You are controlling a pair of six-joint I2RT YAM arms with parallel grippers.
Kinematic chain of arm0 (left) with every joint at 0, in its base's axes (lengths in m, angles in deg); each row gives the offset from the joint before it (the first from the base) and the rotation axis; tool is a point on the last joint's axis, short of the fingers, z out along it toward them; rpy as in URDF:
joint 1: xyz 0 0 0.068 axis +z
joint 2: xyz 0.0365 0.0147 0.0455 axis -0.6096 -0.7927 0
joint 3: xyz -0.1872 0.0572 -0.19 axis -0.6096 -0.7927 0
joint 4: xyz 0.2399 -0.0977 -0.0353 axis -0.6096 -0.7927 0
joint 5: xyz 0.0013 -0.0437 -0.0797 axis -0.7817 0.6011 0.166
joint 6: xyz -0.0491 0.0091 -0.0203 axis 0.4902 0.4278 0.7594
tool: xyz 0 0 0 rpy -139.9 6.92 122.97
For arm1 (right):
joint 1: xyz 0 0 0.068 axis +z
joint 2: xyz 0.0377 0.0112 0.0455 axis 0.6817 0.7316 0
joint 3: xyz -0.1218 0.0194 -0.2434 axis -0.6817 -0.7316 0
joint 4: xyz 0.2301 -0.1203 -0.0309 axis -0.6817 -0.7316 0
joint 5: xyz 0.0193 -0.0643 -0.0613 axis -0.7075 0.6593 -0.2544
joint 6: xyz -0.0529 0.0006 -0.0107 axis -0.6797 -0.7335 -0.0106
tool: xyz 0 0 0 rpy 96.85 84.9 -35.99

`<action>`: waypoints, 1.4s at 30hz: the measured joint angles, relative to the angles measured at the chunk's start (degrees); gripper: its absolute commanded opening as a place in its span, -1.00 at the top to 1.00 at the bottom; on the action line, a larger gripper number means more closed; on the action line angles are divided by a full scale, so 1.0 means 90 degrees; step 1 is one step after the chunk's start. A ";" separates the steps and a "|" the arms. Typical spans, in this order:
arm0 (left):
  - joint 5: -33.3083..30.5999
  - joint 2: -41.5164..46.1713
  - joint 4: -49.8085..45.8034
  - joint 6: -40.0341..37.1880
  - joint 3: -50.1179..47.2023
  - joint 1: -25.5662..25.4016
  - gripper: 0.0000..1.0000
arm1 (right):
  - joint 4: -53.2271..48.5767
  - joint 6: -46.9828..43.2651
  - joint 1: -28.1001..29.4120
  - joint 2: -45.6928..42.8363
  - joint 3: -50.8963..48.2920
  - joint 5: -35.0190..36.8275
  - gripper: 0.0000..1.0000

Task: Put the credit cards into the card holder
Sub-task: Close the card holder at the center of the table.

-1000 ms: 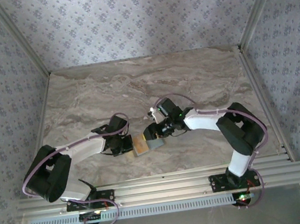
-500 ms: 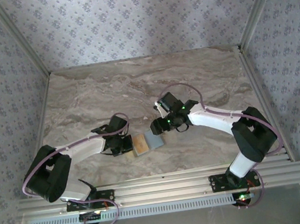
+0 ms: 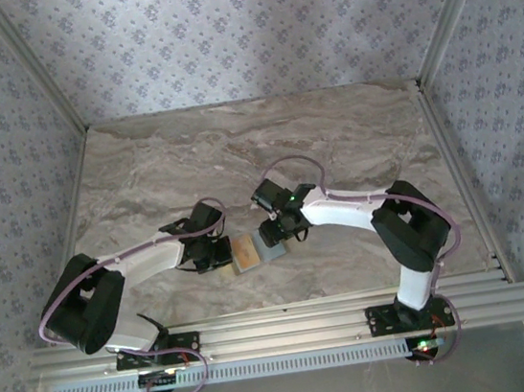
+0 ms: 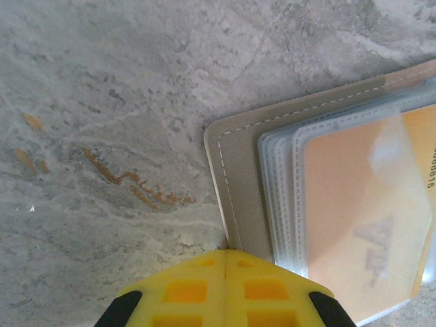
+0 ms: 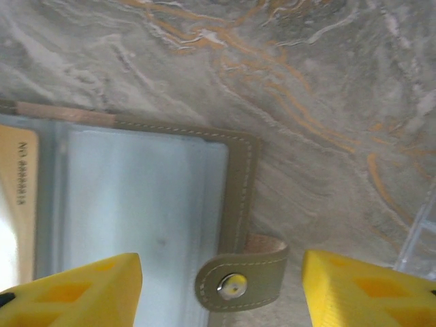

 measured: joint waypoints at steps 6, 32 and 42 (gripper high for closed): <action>0.0073 0.0002 0.0039 -0.0036 -0.0029 0.0046 1.00 | -0.0231 0.0100 0.0056 0.0141 0.0102 0.0435 0.08; 0.0138 0.0002 0.0240 -0.0036 -0.0175 0.0083 1.00 | 0.0736 0.0391 0.0202 -0.0923 0.0114 -0.0998 1.00; 0.0136 0.0117 0.0243 0.0061 -0.0180 0.0097 0.90 | 0.2837 0.1462 0.0202 0.0129 -0.0262 -0.3259 1.00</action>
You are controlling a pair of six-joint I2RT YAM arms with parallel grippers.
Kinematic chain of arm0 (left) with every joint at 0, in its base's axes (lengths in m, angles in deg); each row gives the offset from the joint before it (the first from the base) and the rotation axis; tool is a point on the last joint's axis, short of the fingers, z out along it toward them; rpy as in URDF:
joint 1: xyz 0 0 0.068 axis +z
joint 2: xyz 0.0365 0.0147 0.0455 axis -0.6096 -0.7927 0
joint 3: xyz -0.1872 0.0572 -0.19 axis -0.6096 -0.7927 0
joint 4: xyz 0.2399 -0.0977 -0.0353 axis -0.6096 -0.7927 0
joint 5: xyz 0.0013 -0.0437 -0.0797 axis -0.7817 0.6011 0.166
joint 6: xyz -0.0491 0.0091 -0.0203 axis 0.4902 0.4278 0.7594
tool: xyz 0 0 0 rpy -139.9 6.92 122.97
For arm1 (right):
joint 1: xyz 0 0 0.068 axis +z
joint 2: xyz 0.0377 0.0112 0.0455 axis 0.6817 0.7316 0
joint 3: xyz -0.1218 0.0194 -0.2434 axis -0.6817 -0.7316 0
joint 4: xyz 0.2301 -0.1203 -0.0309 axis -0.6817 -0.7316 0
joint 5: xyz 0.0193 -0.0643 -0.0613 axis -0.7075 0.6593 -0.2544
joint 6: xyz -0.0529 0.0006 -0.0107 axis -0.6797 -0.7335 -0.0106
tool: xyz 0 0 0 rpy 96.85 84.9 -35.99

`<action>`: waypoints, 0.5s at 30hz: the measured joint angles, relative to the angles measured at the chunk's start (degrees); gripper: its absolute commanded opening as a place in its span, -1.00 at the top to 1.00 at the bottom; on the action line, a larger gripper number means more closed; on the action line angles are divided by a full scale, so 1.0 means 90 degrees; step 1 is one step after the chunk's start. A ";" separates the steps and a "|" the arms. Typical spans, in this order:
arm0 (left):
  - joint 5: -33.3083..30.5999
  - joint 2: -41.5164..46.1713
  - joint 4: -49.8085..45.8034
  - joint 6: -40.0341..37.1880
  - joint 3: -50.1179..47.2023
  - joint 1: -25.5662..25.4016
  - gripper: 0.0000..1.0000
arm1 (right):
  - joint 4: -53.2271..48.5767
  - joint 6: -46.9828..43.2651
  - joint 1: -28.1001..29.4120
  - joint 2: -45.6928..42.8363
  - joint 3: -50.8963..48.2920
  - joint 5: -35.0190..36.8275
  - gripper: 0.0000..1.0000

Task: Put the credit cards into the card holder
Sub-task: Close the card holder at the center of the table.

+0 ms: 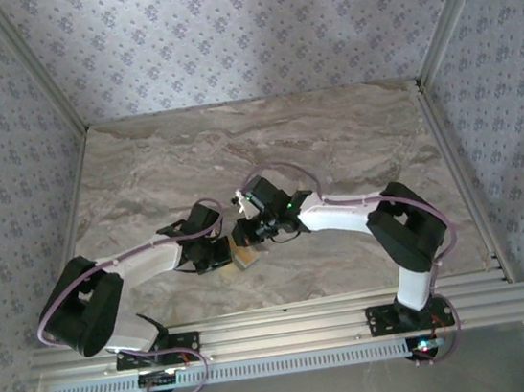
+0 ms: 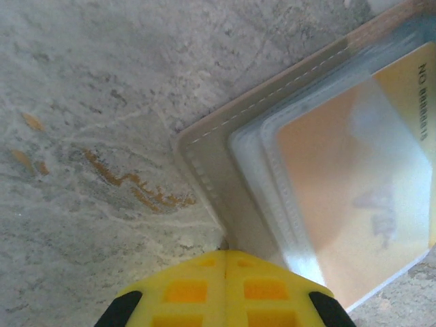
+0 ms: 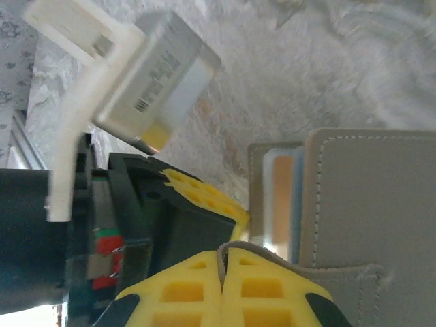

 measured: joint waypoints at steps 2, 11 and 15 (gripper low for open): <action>0.0017 0.0019 0.0027 0.0034 -0.0032 0.0029 0.86 | 0.0202 0.0151 0.0000 0.0117 -0.0117 -0.0151 0.94; -0.0075 0.0466 0.0211 0.0141 -0.0304 0.0124 0.59 | 0.0418 0.0352 0.0002 0.0372 -0.0245 -0.0296 0.29; -0.0223 0.1112 0.0075 0.0134 -0.0449 0.0284 0.50 | 0.0199 0.0177 0.0002 0.0369 -0.0165 -0.0267 -0.04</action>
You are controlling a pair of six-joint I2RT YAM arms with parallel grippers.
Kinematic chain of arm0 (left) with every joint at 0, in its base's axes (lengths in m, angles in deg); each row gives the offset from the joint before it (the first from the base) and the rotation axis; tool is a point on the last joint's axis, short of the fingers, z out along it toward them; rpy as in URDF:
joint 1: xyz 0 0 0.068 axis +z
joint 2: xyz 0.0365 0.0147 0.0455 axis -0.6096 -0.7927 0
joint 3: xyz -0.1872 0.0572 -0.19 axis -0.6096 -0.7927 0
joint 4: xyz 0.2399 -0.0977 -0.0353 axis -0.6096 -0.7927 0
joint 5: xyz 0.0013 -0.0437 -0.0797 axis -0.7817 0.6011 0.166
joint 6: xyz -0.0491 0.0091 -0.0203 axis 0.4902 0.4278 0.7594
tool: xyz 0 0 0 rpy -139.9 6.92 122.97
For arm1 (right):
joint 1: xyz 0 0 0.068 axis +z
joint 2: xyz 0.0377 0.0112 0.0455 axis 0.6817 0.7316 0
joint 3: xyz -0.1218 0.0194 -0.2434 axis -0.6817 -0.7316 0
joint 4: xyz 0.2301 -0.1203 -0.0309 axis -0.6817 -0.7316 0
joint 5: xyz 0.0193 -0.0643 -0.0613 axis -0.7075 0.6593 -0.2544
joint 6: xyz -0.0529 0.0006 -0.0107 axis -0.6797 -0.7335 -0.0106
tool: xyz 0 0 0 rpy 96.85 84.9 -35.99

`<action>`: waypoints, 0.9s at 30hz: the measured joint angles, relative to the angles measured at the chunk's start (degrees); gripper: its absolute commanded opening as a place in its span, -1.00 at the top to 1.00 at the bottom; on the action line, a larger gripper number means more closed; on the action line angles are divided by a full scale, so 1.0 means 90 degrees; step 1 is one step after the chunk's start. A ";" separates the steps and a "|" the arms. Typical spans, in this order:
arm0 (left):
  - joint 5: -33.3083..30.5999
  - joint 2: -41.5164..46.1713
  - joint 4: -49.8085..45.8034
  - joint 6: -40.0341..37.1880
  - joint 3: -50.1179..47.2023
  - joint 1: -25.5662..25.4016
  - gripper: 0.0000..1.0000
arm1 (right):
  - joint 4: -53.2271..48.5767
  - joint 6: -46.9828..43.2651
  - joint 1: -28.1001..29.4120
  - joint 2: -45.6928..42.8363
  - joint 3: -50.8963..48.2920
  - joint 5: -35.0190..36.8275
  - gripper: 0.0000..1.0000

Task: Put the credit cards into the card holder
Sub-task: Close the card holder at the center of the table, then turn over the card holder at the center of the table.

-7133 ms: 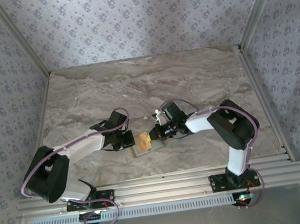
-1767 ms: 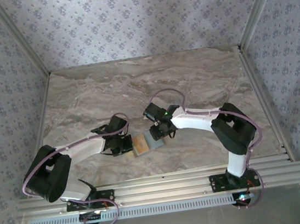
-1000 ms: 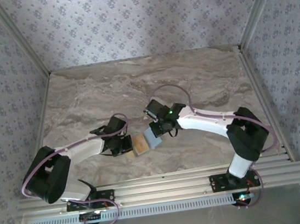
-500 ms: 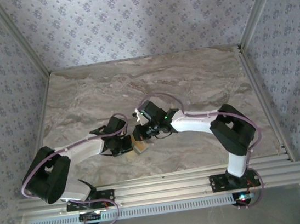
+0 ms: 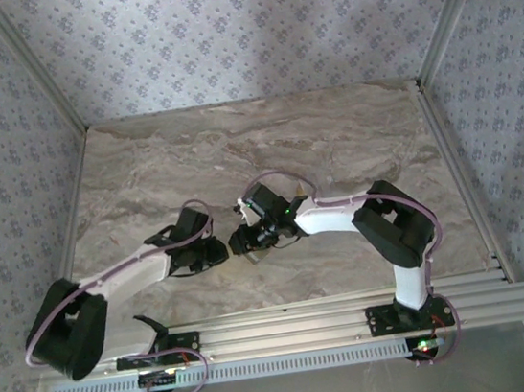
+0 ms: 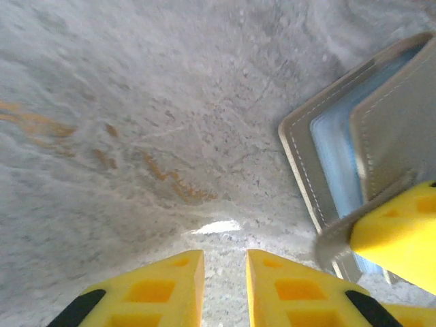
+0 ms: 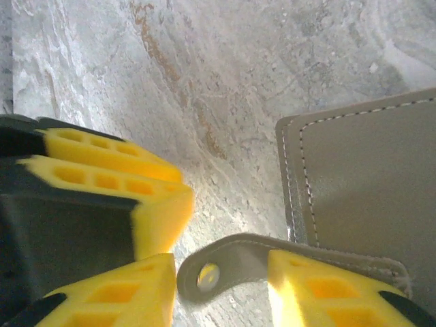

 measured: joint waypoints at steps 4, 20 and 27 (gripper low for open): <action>-0.0092 0.0561 -0.0206 -0.0015 -0.0121 0.0151 0.43 | -0.0313 -0.0257 -0.0002 -0.0034 0.0134 -0.0005 -0.23; -0.0010 0.1469 -0.0877 -0.0243 -0.0095 0.0355 0.32 | -0.1853 -0.1345 -0.1025 -0.1088 0.0107 0.0661 0.32; 0.0138 0.0522 -0.0869 -0.0406 0.1154 0.0146 0.37 | -0.1953 -0.1554 -0.1105 -0.0653 0.0022 0.1105 -0.01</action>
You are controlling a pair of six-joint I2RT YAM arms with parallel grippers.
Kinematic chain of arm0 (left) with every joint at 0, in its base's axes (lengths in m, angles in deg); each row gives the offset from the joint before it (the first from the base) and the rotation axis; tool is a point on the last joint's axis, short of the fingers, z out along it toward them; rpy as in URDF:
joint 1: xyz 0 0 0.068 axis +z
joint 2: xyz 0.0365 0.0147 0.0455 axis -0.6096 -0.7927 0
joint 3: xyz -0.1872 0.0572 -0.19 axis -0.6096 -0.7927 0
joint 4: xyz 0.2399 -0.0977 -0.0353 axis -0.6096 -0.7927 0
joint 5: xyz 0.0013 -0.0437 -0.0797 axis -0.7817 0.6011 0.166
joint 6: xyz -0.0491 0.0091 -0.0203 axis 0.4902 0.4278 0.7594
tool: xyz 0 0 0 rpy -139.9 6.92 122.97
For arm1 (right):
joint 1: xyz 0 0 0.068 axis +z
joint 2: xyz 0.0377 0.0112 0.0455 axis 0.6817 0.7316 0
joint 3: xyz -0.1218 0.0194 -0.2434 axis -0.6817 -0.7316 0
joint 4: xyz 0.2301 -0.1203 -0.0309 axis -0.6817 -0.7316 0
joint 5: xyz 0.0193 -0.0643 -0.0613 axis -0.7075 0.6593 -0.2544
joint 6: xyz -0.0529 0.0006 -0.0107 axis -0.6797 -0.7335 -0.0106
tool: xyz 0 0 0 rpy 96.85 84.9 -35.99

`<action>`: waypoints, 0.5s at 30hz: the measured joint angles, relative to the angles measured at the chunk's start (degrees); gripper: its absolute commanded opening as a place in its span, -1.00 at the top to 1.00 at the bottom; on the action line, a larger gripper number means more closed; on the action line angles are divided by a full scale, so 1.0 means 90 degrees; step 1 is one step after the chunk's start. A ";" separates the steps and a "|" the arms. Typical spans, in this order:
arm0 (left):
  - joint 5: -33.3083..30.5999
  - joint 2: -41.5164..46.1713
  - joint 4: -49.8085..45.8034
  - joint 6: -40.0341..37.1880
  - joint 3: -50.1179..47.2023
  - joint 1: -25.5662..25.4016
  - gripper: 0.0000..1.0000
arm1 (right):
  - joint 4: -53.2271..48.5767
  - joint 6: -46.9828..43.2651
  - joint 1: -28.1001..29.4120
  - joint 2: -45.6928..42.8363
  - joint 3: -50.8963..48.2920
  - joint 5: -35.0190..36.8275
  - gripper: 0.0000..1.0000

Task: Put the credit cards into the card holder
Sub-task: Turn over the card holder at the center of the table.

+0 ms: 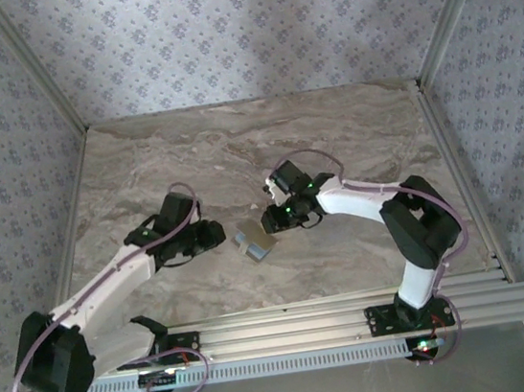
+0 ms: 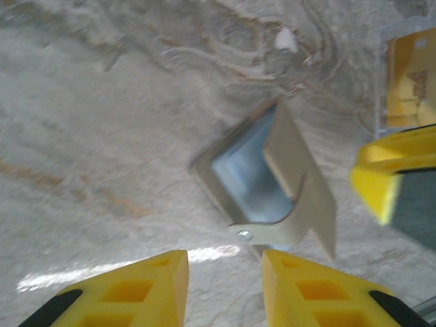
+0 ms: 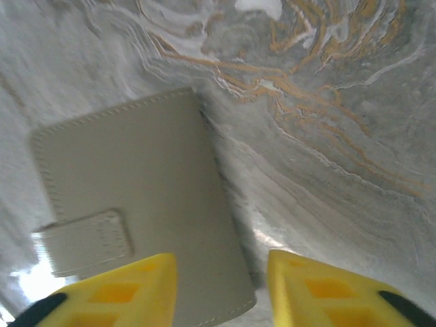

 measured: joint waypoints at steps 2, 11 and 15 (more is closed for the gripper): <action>0.0000 -0.0427 0.0024 -0.0051 0.0308 -0.0131 0.38 | 0.0012 -0.0063 0.0153 0.0131 -0.0005 0.0131 -0.08; 0.0015 -0.2047 0.0153 -0.0153 0.1200 -0.0593 0.73 | 0.0041 -0.0163 0.0763 0.0306 -0.0024 0.0957 -0.15; 0.0017 -0.2521 0.0262 -0.0199 0.1307 -0.0617 0.87 | 0.0112 -0.0160 0.0855 0.0272 -0.0070 0.1192 -0.18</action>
